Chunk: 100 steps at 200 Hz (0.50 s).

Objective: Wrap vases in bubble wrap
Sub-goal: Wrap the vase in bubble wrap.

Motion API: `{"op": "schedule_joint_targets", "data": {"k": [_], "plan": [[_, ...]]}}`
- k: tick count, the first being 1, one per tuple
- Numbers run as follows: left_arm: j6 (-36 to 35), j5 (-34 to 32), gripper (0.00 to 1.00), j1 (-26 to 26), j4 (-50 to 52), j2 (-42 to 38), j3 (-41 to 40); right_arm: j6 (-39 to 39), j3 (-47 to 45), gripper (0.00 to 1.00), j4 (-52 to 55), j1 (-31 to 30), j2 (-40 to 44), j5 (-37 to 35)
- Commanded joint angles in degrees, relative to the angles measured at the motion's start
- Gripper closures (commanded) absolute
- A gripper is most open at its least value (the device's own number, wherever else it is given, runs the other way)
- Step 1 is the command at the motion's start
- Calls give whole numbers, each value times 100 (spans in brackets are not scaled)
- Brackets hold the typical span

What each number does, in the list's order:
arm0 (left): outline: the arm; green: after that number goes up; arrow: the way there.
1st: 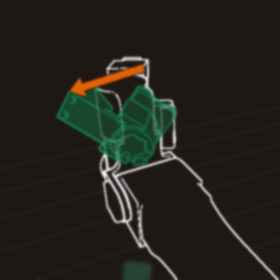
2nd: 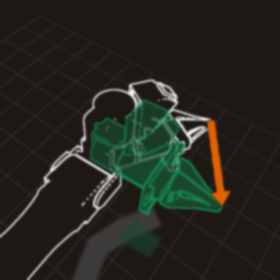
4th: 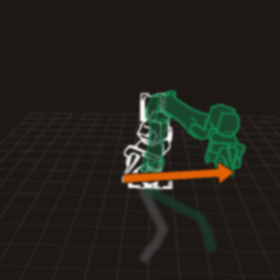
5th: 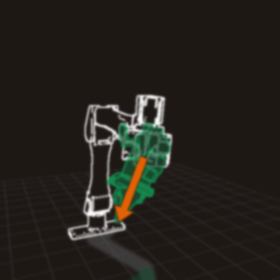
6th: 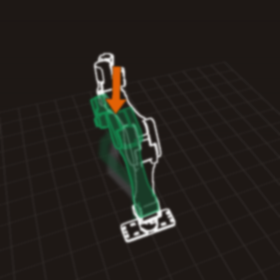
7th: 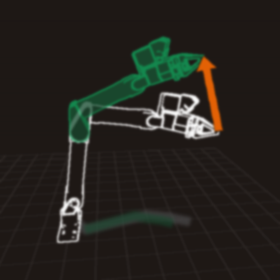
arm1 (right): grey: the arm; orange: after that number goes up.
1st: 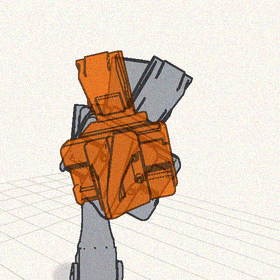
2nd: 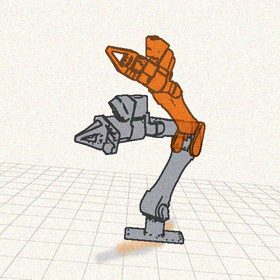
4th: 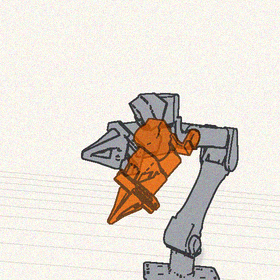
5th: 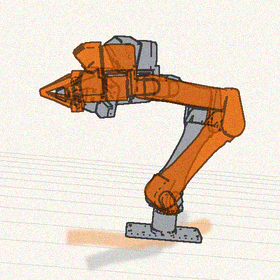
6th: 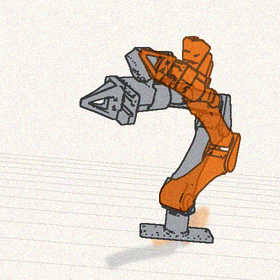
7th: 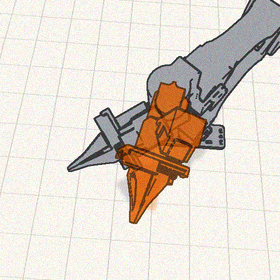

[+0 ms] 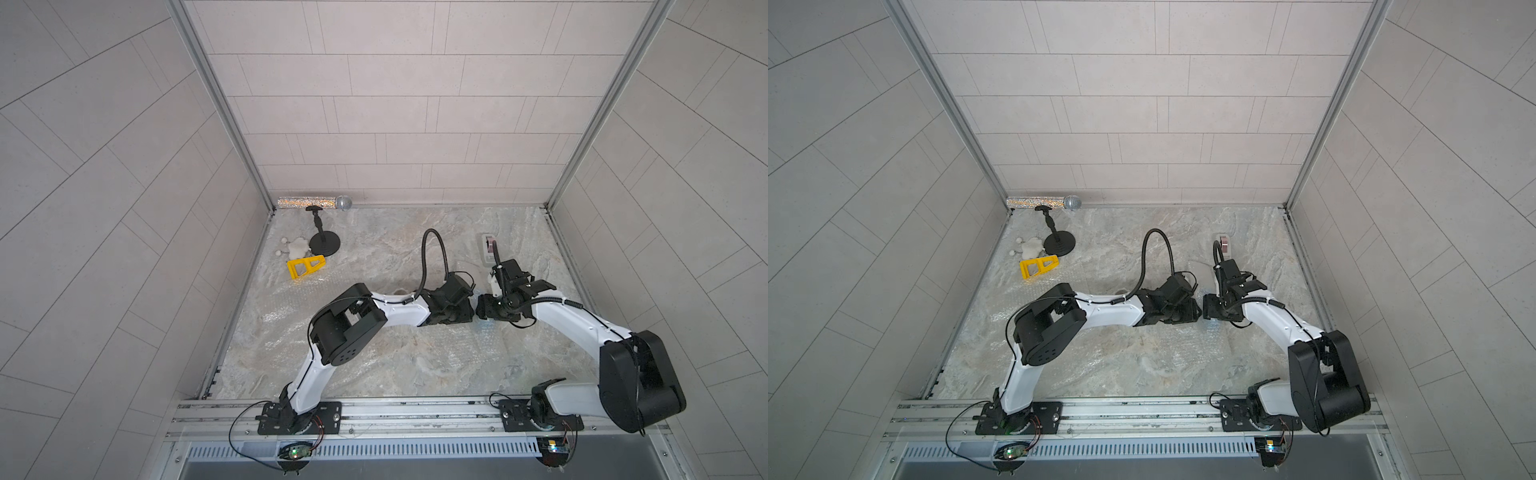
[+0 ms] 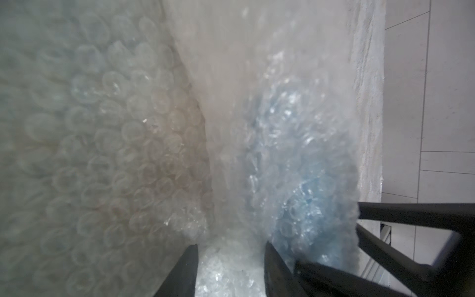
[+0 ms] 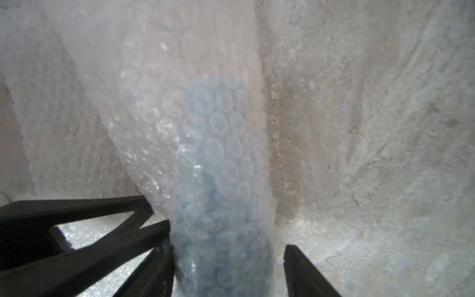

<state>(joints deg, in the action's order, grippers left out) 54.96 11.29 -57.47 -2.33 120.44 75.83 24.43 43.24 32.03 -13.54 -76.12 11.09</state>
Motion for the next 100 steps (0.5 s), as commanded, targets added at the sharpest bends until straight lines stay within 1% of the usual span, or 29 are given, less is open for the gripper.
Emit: {"op": "schedule_joint_targets", "data": {"k": [1,41,79,100], "plan": [[-237,-116,56,-36,304,120,-77,-17,34,30,222,18,183,-94],[-411,-345,57,-45,499,58,-96,5,87,26,440,222,519,119],[-446,-365,57,-40,534,93,-89,135,20,25,550,793,888,562],[-454,-400,58,-45,538,69,-115,240,-163,25,368,1060,1009,742]]}}
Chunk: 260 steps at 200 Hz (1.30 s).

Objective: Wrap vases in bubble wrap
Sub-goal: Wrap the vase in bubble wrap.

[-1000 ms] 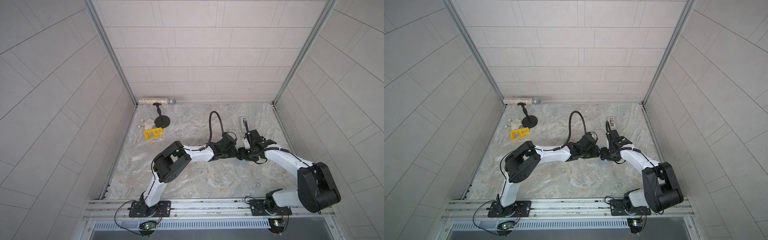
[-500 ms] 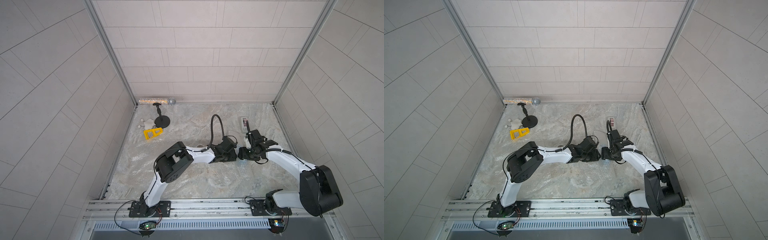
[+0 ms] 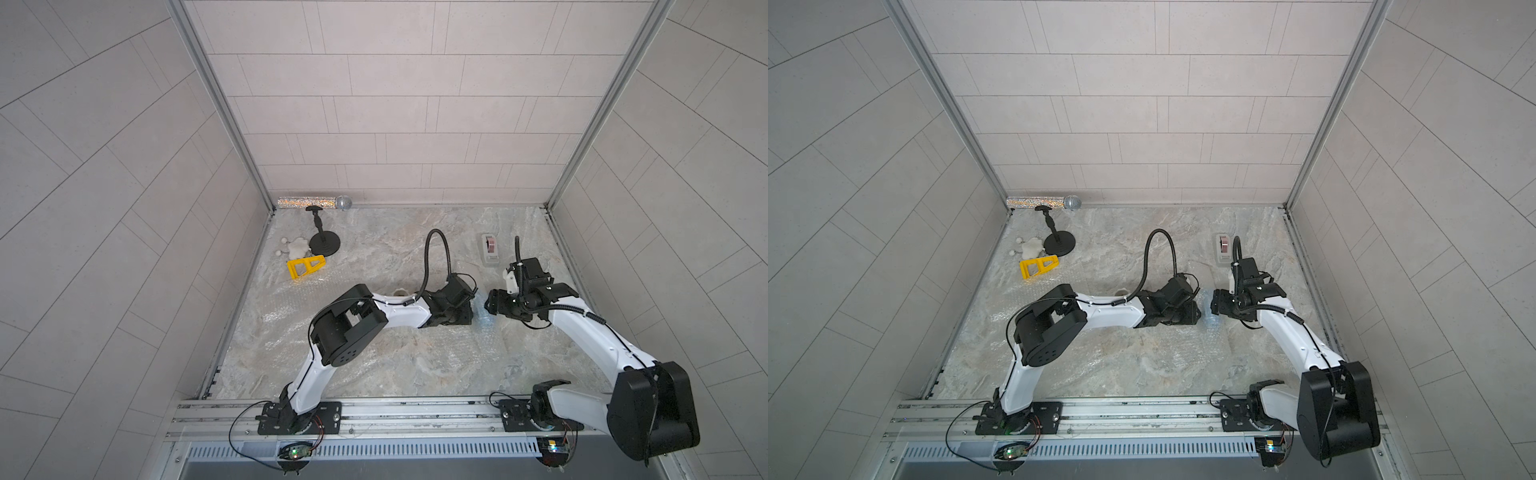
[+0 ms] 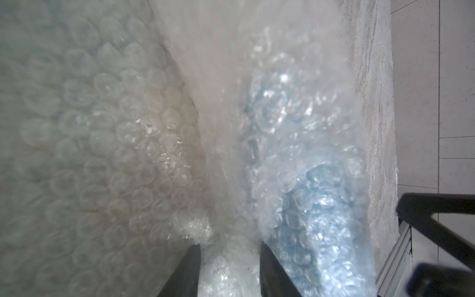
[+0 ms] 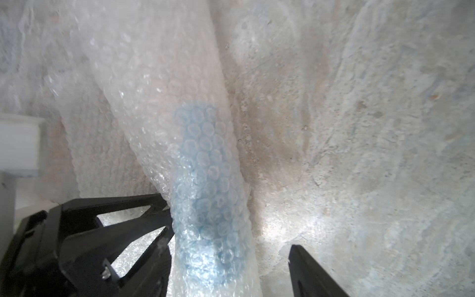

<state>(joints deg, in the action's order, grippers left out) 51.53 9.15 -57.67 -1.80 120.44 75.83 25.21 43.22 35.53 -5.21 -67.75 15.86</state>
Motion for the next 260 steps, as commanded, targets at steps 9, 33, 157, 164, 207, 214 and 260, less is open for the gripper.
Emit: {"op": "schedule_joint_targets", "data": {"k": [9,33,157,164,207,214,260], "plan": [[-134,-177,58,-29,488,74,-95,177,-234,25,-34,302,174,349],[-156,-198,58,-34,497,51,-87,123,-329,29,-110,332,108,408],[-480,-178,59,112,654,-388,291,-53,-264,35,-104,-365,-609,-129],[-501,-155,59,128,664,-472,300,-30,-262,35,-125,-421,-624,-162],[-509,-270,59,184,732,-936,257,21,-242,36,-171,-647,-700,-355],[-466,-262,59,190,722,-922,280,42,-257,36,-195,-680,-711,-370],[-36,160,58,203,285,-602,388,271,-413,36,-595,-868,-743,-210]]}}
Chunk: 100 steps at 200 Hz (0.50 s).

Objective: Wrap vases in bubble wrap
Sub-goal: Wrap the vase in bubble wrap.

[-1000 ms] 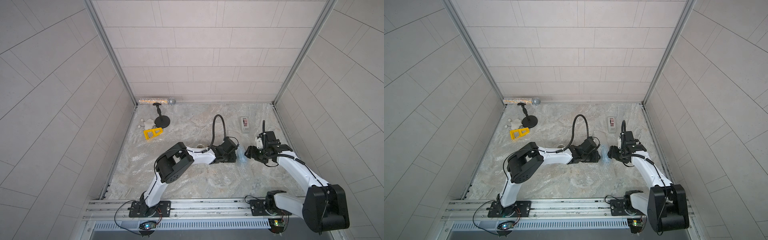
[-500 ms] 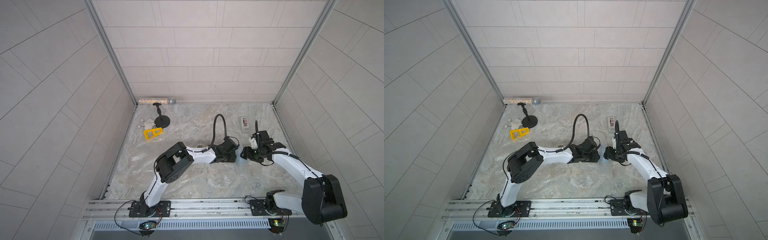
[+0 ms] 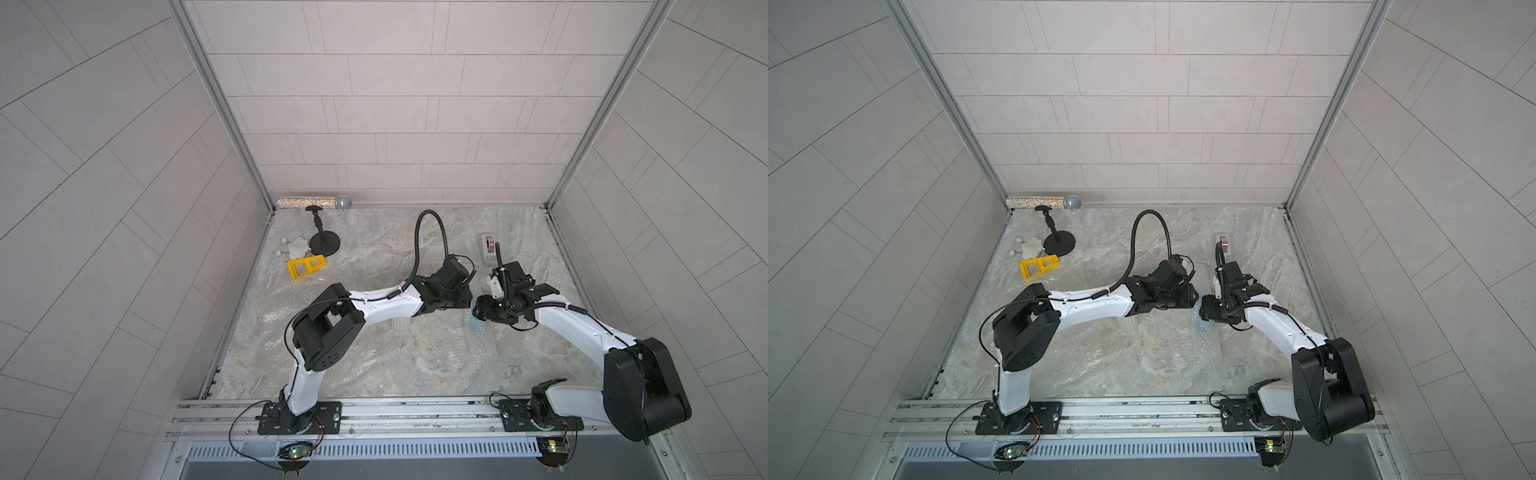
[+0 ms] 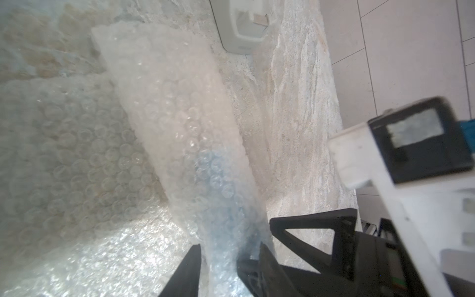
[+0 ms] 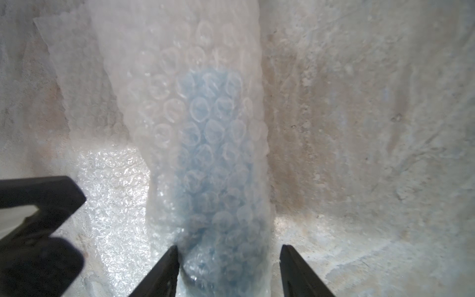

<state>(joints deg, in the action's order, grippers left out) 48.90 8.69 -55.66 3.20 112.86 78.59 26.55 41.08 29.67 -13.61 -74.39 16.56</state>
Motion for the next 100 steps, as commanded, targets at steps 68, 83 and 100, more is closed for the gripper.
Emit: {"op": "schedule_joint_targets", "data": {"k": [68,83,100], "plan": [[462,400,57,-50,-289,620,85,176,-251,35,-139,-40,73,-258],[445,332,57,-59,-226,647,4,169,-207,34,-81,-38,112,-275],[407,217,57,-59,-194,663,-135,126,-130,32,43,-6,182,-344]]}}
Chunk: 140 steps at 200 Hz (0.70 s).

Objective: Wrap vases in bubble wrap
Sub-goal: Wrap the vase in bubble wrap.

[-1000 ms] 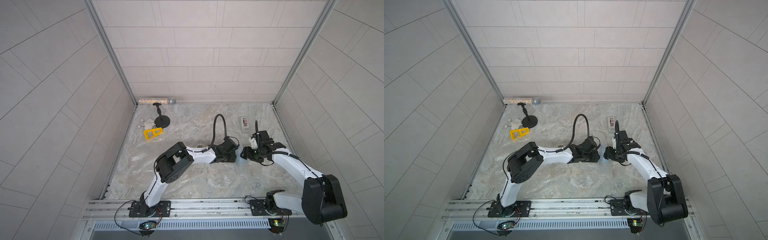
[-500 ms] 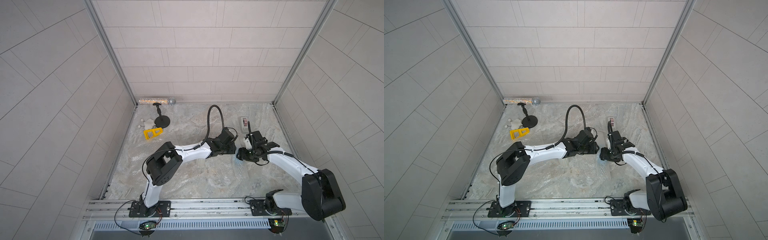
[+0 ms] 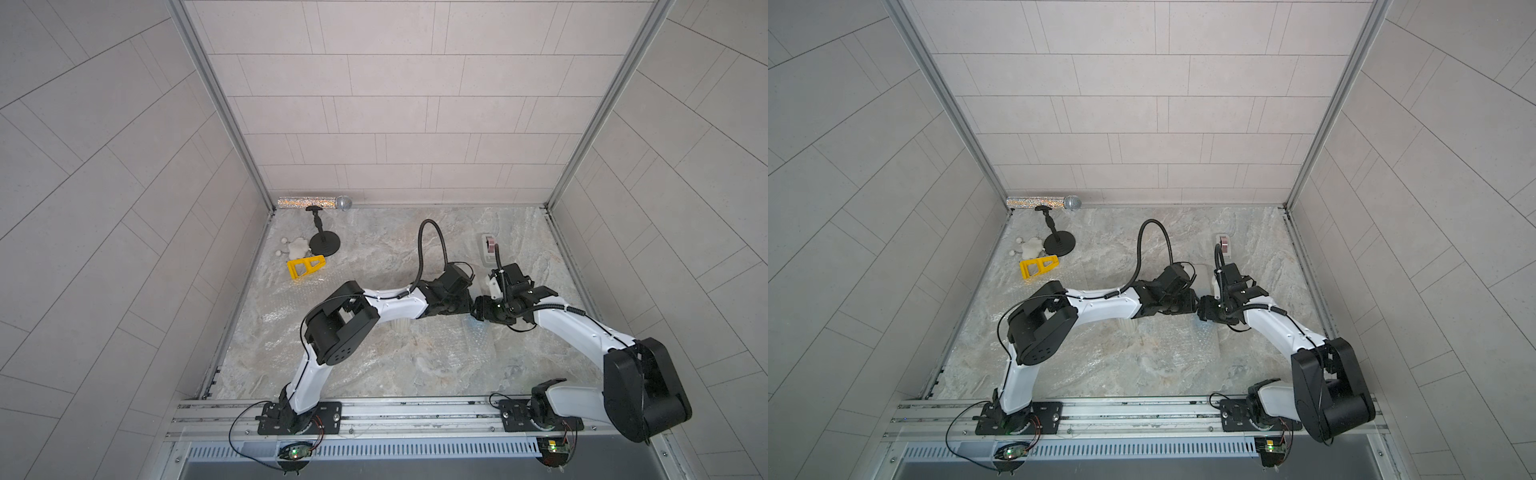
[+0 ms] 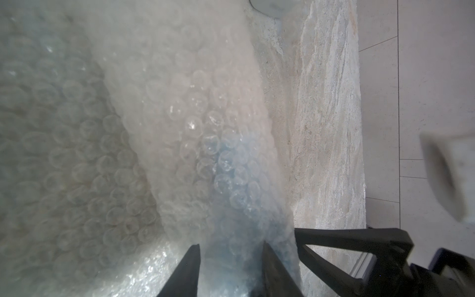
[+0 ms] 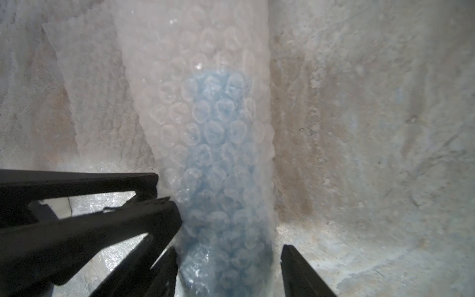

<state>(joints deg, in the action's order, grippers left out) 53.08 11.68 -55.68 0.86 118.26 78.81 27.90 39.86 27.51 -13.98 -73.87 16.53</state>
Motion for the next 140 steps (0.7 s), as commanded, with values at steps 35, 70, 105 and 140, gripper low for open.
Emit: {"op": "schedule_joint_targets", "data": {"k": [35,70,105,140], "plan": [[-230,-334,57,-46,429,91,-278,-85,186,27,598,270,414,-295],[-442,-588,57,-39,560,-89,-441,-124,29,24,606,403,746,-348],[-578,-660,57,-42,707,-53,-409,-180,-15,24,520,485,600,-159],[-623,-680,58,-44,716,-114,-392,-220,-4,24,405,419,314,200]]}}
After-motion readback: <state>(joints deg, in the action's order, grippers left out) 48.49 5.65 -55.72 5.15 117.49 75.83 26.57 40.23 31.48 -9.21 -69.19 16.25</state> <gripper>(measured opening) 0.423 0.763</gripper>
